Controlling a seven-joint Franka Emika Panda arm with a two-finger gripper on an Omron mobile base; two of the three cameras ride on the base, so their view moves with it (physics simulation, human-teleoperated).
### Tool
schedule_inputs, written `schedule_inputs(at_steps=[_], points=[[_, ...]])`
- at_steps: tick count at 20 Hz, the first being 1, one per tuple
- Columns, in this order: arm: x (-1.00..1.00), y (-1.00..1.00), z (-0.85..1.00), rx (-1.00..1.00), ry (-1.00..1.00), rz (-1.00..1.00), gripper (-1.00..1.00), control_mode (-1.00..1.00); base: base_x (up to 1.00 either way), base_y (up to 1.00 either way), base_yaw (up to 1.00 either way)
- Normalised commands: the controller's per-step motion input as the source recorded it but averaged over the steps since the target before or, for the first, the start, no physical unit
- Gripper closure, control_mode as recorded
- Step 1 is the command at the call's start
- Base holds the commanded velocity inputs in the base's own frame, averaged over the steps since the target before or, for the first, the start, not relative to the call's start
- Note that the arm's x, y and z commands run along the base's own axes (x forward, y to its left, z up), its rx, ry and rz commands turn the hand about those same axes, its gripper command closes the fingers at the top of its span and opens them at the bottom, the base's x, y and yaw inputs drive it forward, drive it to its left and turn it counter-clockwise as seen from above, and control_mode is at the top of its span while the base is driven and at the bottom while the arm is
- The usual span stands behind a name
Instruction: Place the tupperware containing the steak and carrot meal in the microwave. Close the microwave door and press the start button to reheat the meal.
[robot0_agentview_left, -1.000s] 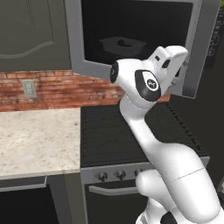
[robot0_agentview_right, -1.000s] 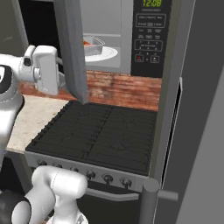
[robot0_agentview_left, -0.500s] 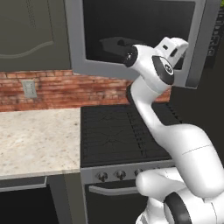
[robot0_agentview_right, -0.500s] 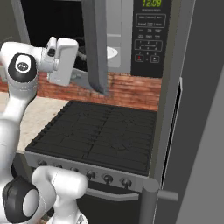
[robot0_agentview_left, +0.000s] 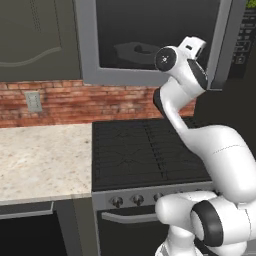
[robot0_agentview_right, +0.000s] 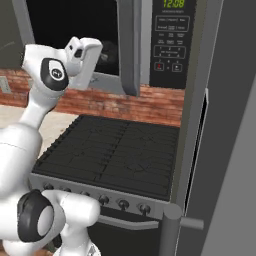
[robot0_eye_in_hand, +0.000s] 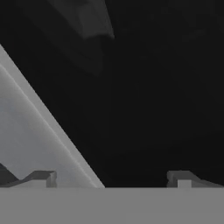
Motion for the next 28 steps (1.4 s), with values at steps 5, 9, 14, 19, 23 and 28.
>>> schedule_inputs(at_steps=[5,9,14,19,23,28], points=[[0.69,0.0,-0.02,0.0,-0.05,0.32,-1.0,-1.0,0.0,0.0,0.0],[0.66,0.0,0.0,0.0,-0.04,0.31,-1.0,-1.0,0.0,0.0,0.0],[0.63,0.0,0.0,0.0,0.0,0.25,-1.0,-1.0,0.0,0.0,0.0],[0.6,0.06,0.0,0.0,0.02,0.19,-1.0,-1.0,0.0,0.0,0.0],[0.58,0.12,0.0,0.0,0.07,0.16,-1.0,-1.0,0.0,0.0,0.0],[0.06,0.21,0.0,-0.04,0.09,0.12,-1.0,-1.0,0.0,0.0,0.0]])
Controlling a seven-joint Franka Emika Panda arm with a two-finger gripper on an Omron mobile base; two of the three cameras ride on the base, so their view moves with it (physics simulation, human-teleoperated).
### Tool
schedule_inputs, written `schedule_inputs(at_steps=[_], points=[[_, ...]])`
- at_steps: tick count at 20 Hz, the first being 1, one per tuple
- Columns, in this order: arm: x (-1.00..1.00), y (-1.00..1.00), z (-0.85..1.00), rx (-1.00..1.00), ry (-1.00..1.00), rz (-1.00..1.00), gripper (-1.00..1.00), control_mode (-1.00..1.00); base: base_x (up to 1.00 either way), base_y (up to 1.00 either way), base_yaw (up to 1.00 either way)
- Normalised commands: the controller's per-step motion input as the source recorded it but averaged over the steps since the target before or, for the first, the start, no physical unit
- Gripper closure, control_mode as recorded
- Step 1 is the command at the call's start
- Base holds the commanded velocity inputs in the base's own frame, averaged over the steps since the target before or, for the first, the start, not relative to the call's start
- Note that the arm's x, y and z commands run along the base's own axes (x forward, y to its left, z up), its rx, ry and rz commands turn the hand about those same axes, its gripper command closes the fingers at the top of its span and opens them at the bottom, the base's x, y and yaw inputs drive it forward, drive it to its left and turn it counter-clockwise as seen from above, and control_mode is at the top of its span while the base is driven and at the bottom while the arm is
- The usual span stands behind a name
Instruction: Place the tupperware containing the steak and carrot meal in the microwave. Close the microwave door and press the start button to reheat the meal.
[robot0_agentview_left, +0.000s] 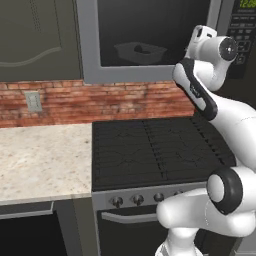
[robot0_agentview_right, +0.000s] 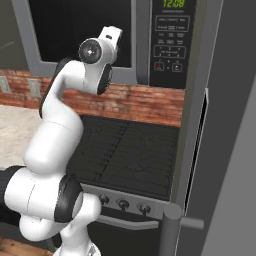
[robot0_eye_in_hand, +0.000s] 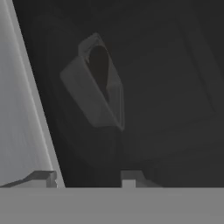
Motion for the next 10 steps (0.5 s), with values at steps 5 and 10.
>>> schedule_inputs(at_steps=[5,10], points=[[-0.51,0.47,0.0,-0.06,0.02,0.01,-1.0,-1.0,0.0,0.0,0.0],[-0.44,0.49,0.1,-0.01,0.0,0.0,-1.0,-1.0,0.0,0.0,0.0]])
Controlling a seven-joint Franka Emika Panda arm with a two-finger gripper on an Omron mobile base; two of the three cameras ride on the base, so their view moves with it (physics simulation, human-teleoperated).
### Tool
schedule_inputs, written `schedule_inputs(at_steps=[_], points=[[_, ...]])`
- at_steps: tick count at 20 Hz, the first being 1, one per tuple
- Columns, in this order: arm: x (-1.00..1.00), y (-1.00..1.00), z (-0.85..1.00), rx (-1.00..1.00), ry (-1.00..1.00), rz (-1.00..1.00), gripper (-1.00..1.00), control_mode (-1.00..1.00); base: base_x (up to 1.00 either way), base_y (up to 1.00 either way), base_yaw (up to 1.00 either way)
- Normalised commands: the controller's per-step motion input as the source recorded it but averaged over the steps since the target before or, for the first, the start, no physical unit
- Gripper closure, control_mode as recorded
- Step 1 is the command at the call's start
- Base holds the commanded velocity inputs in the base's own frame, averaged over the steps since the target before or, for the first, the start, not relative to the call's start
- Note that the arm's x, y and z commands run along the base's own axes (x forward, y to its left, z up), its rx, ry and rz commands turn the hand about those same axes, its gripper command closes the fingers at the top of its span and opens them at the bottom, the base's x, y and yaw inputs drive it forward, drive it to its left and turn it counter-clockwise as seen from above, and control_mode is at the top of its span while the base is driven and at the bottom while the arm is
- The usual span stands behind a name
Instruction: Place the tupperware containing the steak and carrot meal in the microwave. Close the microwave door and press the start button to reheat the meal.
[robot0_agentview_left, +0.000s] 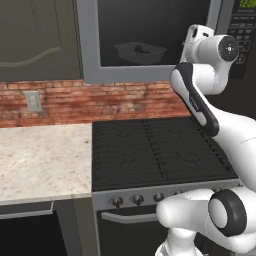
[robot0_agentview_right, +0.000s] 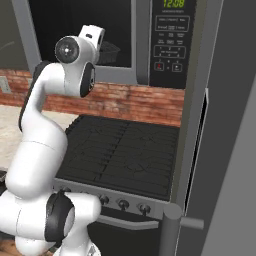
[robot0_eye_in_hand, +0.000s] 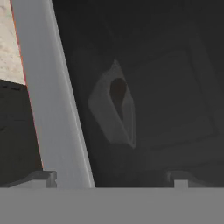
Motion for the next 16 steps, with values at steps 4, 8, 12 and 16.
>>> schedule_inputs(at_steps=[4,8,12,16], points=[[-0.53,0.18,0.13,0.03,0.0,-0.07,-1.0,-1.0,0.0,0.0,0.0],[-0.55,0.0,0.0,0.19,0.0,-0.15,-1.0,-1.0,0.0,0.0,0.0],[-0.85,-0.25,-0.21,0.47,-0.07,-0.25,-1.0,-1.0,0.0,0.0,0.0],[-0.84,-0.19,-0.21,0.58,-0.14,-0.29,-1.0,-1.0,0.0,0.0,0.0]])
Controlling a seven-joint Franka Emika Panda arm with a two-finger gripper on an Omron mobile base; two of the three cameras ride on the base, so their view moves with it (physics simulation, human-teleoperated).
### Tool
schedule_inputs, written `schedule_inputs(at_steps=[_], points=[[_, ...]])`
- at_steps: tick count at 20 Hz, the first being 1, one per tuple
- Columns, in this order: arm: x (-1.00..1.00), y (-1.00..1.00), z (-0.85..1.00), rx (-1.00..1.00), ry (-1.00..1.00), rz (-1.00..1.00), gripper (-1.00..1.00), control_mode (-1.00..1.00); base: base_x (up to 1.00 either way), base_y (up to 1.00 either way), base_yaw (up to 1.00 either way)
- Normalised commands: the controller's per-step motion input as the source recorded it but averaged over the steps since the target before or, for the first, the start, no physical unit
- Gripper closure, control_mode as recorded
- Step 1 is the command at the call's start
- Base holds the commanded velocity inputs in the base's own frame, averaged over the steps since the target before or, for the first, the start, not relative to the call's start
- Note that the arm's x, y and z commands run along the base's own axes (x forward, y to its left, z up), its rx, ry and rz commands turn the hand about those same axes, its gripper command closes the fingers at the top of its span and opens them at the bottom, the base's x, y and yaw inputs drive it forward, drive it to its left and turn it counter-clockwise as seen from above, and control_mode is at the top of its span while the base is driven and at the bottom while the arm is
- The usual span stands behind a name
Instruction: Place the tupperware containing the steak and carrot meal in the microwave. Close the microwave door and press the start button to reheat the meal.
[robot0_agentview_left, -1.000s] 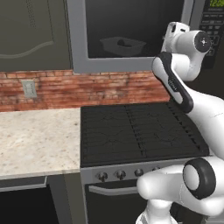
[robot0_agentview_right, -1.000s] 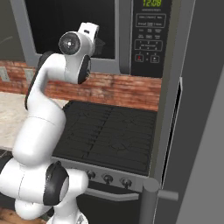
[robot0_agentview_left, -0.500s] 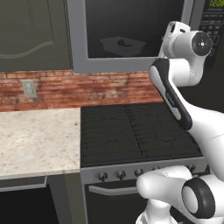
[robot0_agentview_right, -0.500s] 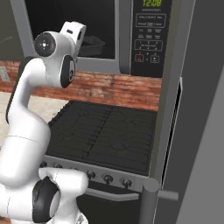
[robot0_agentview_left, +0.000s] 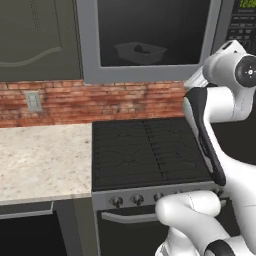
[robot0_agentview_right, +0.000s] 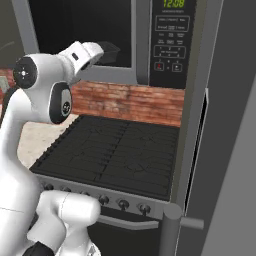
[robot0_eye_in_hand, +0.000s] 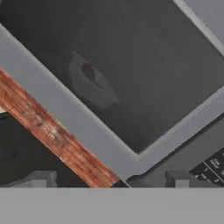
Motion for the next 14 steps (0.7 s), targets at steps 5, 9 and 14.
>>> schedule_inputs(at_steps=[5,9,14], points=[[-0.8,-0.15,-0.21,0.64,-0.2,-0.35,-1.0,-1.0,0.0,0.0,0.0],[-0.61,-0.12,-0.06,0.72,-0.17,-0.27,-1.0,-1.0,0.0,0.0,0.0],[-0.35,-0.21,0.0,0.79,-0.11,-0.11,-1.0,-1.0,0.0,0.0,0.0]])
